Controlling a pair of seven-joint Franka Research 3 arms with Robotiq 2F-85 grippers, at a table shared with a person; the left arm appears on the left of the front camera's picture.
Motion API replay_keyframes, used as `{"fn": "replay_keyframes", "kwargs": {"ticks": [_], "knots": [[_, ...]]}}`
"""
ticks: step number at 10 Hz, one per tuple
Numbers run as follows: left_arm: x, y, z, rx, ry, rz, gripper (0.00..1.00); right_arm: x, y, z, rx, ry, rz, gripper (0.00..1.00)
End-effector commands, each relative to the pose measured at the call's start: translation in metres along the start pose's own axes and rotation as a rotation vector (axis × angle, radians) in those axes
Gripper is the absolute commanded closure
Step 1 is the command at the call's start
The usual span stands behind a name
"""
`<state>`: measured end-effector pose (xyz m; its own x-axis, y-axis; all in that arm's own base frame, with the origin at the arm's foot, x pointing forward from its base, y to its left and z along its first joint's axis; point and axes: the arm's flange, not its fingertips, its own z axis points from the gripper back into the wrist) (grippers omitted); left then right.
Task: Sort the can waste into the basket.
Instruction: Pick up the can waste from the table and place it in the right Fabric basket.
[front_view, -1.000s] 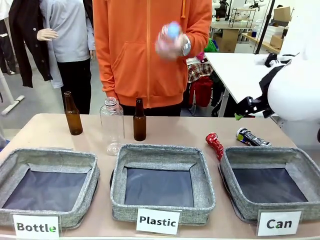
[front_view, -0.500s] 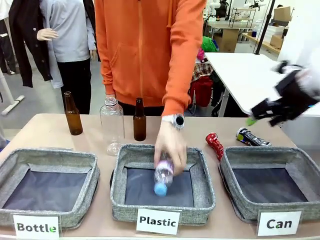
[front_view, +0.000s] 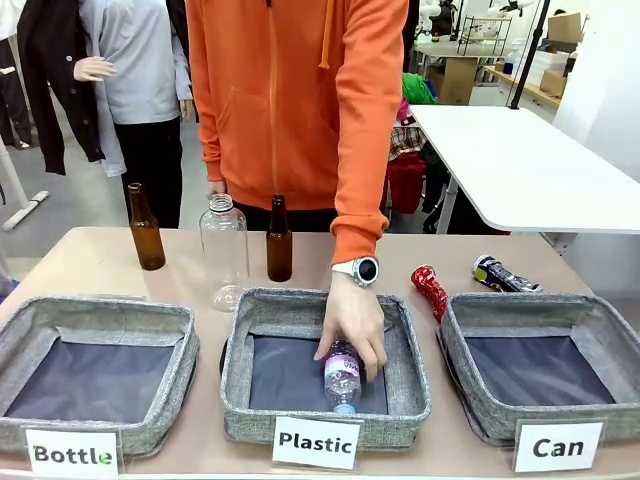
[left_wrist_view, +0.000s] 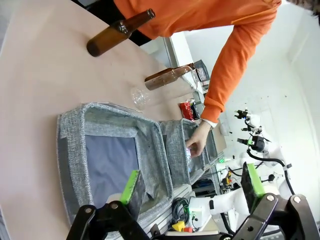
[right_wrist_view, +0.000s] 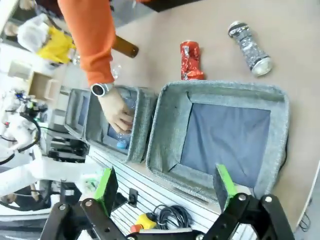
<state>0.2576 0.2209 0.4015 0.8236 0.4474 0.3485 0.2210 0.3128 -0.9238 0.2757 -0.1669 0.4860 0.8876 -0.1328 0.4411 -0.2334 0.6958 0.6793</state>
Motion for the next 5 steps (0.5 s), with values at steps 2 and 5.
{"fn": "replay_keyframes", "kwargs": {"ticks": [2,5], "knots": [[0.001,0.000,0.000,-0.023,-0.016,-0.022,0.00,0.000,-0.004,-0.029,0.015,-0.028,0.025,0.00],[0.001,0.000,0.000,-0.023,-0.016,-0.022,0.00,0.036,0.059,-0.100,-0.206,0.012,0.133,0.00]]}}
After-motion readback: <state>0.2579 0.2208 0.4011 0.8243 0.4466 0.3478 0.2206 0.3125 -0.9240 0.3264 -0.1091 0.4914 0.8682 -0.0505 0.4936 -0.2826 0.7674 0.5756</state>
